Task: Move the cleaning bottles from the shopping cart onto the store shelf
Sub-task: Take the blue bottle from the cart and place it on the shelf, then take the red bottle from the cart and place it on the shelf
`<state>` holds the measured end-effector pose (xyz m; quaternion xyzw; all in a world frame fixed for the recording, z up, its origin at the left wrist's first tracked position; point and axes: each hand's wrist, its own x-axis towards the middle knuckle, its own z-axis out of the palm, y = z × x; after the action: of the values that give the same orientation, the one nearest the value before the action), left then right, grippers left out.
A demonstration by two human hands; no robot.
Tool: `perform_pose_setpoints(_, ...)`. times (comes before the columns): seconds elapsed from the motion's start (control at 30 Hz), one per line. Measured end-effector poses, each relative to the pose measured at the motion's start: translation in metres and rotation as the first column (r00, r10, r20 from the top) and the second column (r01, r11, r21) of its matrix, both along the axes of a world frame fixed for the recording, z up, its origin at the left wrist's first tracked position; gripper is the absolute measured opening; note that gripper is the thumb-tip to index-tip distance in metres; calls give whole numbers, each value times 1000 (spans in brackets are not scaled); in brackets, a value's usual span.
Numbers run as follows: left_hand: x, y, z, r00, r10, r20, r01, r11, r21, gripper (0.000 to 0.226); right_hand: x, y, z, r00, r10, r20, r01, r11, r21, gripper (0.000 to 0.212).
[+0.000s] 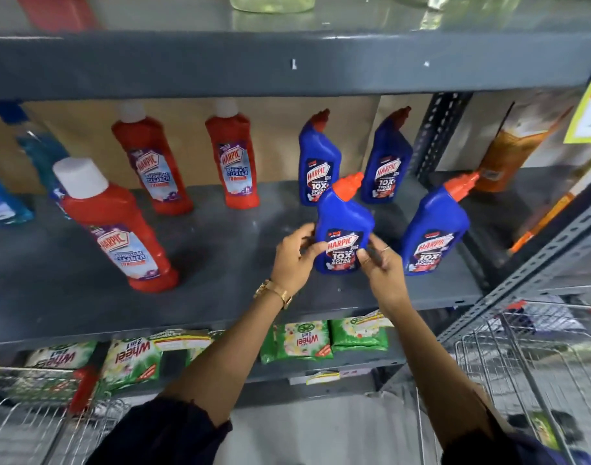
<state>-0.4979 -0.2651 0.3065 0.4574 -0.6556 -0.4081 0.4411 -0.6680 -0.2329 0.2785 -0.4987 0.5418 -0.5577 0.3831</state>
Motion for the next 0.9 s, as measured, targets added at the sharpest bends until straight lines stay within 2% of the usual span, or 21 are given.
perform_pose_setpoints(0.3, -3, 2, -4, 1000, -7, -20, 7, 1000, -19, 32, -6, -2, -9, 998, 8, -58, -7, 1000, 9, 39)
perform_pose_setpoints(0.43, 0, 9, -1, 998, -56, -22, 56, 998, 12, 41, 3, 7, -7, 997, -29, -74, 30, 999, 12, 39)
perform_pose_setpoints(0.5, 8, 20, 0, 995, -93, -32, 95, 993, 64, 54, 18, 22, -6, 972, -180, -150, 184, 983, 9, 39)
perform_pose_setpoints(0.57, 31, 40, -1, 996, -78, -41, 82, 993, 83, 59, 46, 46, -6, 888, -401, -227, 398, 915, -62, 36)
perform_pose_setpoints(0.6, 48, 53, -2, 997, -59, -50, 63, 995, 71, 57, 65, 59, -5, 849, -479, -224, 464, 878, -118, 33)
perform_pose_setpoints(0.67, 92, 84, -3, 998, -11, -70, 13, 1000, 23, 46, 113, 86, -2, 830, -518, -207, 484, 853, -195, 26)
perform_pose_setpoints(0.73, 149, 121, -4, 995, 75, -68, -76, 997, -9, 35, 172, 110, -8, 871, -409, -271, 366, 910, -195, 25)
perform_pose_setpoints(0.8, 220, 161, -12, 976, 208, -66, -208, 978, 7, 29, 246, 132, -16, 918, -164, -361, 125, 984, -131, 28)
perform_pose_setpoints(0.87, 279, 194, -24, 938, 341, -54, -337, 938, 74, 25, 304, 149, -27, 902, 124, -414, -155, 987, -41, 34)
perform_pose_setpoints(0.9, 315, 212, -35, 901, 433, -22, -429, 898, 97, 25, 338, 157, -35, 863, 275, -424, -299, 954, 10, 39)
